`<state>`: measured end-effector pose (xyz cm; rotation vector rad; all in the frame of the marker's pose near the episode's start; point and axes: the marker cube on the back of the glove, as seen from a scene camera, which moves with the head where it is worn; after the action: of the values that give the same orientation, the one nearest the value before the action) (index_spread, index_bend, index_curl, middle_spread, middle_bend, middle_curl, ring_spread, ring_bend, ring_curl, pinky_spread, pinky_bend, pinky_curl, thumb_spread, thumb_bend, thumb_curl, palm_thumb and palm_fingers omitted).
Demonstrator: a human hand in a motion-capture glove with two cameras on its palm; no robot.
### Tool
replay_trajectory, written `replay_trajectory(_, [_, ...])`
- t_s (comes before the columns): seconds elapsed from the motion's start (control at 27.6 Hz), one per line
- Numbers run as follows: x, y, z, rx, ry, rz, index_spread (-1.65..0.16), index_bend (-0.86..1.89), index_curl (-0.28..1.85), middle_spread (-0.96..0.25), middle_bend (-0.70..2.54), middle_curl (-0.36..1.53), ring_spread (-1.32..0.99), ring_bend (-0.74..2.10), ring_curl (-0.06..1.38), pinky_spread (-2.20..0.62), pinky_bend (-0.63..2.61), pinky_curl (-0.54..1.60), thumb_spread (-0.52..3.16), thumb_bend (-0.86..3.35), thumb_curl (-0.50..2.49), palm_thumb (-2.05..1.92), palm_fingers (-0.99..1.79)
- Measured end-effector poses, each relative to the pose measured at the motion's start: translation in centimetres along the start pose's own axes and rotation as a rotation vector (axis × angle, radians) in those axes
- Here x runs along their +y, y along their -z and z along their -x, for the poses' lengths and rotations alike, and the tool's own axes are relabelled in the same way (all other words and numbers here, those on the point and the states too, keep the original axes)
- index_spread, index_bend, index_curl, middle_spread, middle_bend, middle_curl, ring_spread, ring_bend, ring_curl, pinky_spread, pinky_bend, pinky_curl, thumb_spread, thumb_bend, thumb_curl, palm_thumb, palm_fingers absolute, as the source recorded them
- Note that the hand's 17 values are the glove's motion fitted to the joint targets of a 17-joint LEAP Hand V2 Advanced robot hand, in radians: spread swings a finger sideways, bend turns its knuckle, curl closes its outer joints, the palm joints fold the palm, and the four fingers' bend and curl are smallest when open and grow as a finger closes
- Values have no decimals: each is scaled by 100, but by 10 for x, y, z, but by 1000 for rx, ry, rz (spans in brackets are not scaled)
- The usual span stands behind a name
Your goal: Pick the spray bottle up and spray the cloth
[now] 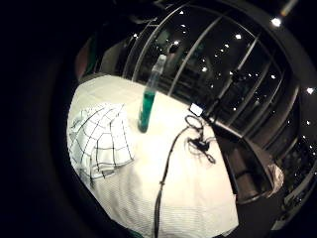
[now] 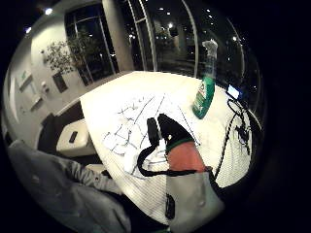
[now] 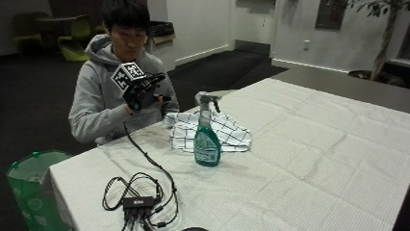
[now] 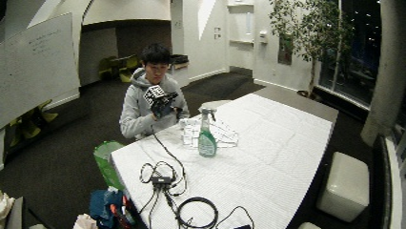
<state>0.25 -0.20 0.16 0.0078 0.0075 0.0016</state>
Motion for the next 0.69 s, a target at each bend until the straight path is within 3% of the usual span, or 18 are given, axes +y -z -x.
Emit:
replay_trajectory(0.29, [-3,-3,-6,-4,10,7,-27,16,12,2,19,10,10,25,10,20,48,19,73,22,16,48,23])
replay_trajectory(0.69, [5,5,-1,26,-7,-25,-31,15,18,2,20,18,12,25,14,24,48,24,93,13,22,52,21])
